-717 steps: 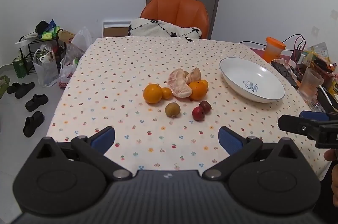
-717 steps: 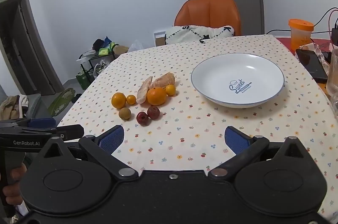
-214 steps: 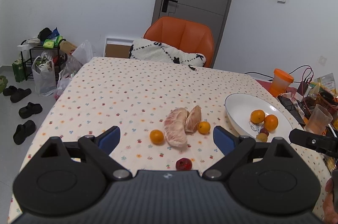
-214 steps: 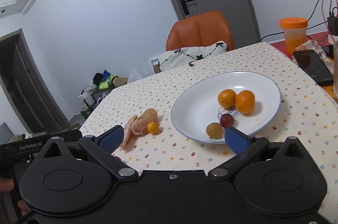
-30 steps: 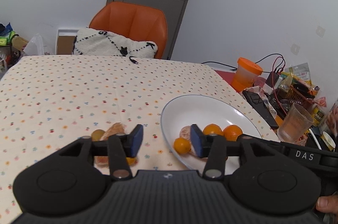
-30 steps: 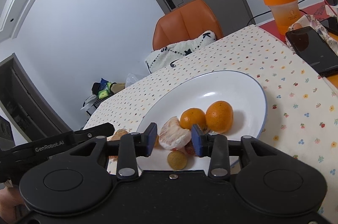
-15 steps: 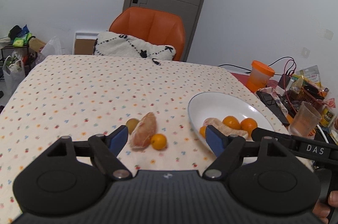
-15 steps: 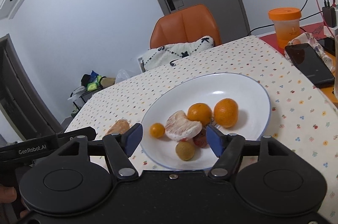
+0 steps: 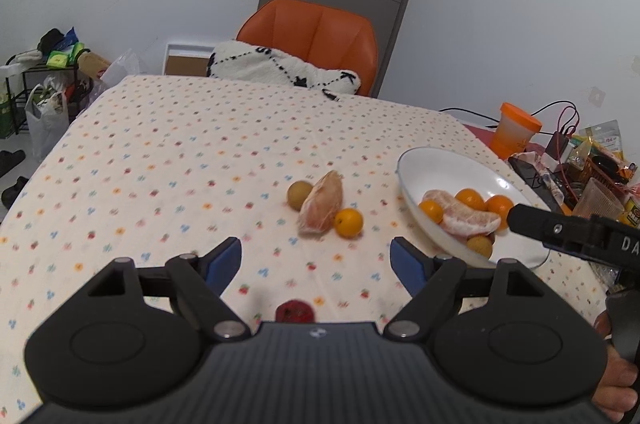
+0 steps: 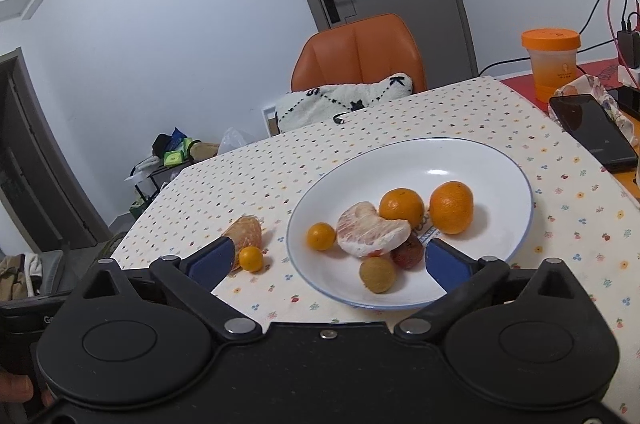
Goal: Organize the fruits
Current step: 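Move both open grippers from the plate back to the loose fruit, then grasp the red round fruit with the left gripper while the right gripper grasps a small tangerine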
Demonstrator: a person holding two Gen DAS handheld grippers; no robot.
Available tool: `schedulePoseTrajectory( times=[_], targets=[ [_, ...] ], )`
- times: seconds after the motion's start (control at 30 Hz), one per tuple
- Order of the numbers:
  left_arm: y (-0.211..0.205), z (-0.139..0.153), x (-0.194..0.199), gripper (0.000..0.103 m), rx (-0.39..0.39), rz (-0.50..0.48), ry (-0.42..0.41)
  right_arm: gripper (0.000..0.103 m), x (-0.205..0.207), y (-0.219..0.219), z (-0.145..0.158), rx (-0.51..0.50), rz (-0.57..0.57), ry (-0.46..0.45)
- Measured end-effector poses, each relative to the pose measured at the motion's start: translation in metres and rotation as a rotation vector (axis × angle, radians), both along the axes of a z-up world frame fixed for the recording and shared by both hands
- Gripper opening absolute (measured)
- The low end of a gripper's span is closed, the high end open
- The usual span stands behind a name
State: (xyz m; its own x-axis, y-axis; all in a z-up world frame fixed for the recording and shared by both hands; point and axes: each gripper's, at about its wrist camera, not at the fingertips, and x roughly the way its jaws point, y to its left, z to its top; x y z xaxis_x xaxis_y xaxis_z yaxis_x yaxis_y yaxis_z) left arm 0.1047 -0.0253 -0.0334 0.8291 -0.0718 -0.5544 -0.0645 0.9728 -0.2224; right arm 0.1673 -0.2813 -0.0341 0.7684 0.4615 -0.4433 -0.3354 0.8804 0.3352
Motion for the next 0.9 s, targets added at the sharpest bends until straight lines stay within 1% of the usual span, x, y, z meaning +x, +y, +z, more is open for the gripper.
schedulePoseTrajectory(
  times=[0.23,0.4,0.47,0.57,0.63,0.7,0.73,0.77,0.8,0.83,0.87,0.9],
  targets=[
    [0.009,-0.012,-0.009,0.080,-0.019,0.001,0.013,0.103,-0.009,0.011,-0.008,-0.013,0.022,0.008],
    [0.009,-0.019,-0.014,0.080,-0.033,-0.020,0.014,0.103,-0.014,0.017,-0.007,-0.018,0.040,0.004],
    [0.008,-0.021,-0.014,0.079,-0.032,-0.037,0.011,0.103,-0.015,0.021,-0.006,-0.022,0.058,-0.004],
    [0.007,-0.025,-0.013,0.074,-0.046,-0.053,0.018,0.103,-0.015,0.028,-0.005,-0.029,0.074,-0.006],
    [0.007,-0.028,-0.010,0.067,-0.045,-0.061,0.028,0.103,-0.015,0.033,-0.004,-0.038,0.083,-0.008],
    [0.005,-0.033,-0.006,0.052,-0.032,-0.080,0.060,0.102,-0.015,0.039,-0.004,-0.049,0.093,-0.015],
    [0.004,-0.034,-0.007,0.044,-0.017,-0.084,0.046,0.101,-0.015,0.041,-0.004,-0.053,0.098,-0.019],
    [0.005,-0.034,-0.006,0.031,-0.008,-0.082,0.052,0.100,-0.015,0.043,-0.005,-0.055,0.104,-0.019],
    [0.007,-0.034,-0.005,0.022,-0.013,-0.072,0.057,0.096,-0.014,0.046,-0.005,-0.058,0.111,-0.018],
    [0.012,-0.035,-0.004,0.022,-0.034,-0.066,0.058,0.091,-0.013,0.048,-0.006,-0.058,0.119,-0.015],
    [0.015,-0.035,-0.003,0.022,-0.045,-0.054,0.059,0.088,-0.012,0.050,-0.006,-0.057,0.128,-0.010],
    [0.018,-0.034,-0.003,0.022,-0.038,-0.042,0.053,0.082,-0.011,0.053,-0.007,-0.057,0.138,-0.005]
  ],
)
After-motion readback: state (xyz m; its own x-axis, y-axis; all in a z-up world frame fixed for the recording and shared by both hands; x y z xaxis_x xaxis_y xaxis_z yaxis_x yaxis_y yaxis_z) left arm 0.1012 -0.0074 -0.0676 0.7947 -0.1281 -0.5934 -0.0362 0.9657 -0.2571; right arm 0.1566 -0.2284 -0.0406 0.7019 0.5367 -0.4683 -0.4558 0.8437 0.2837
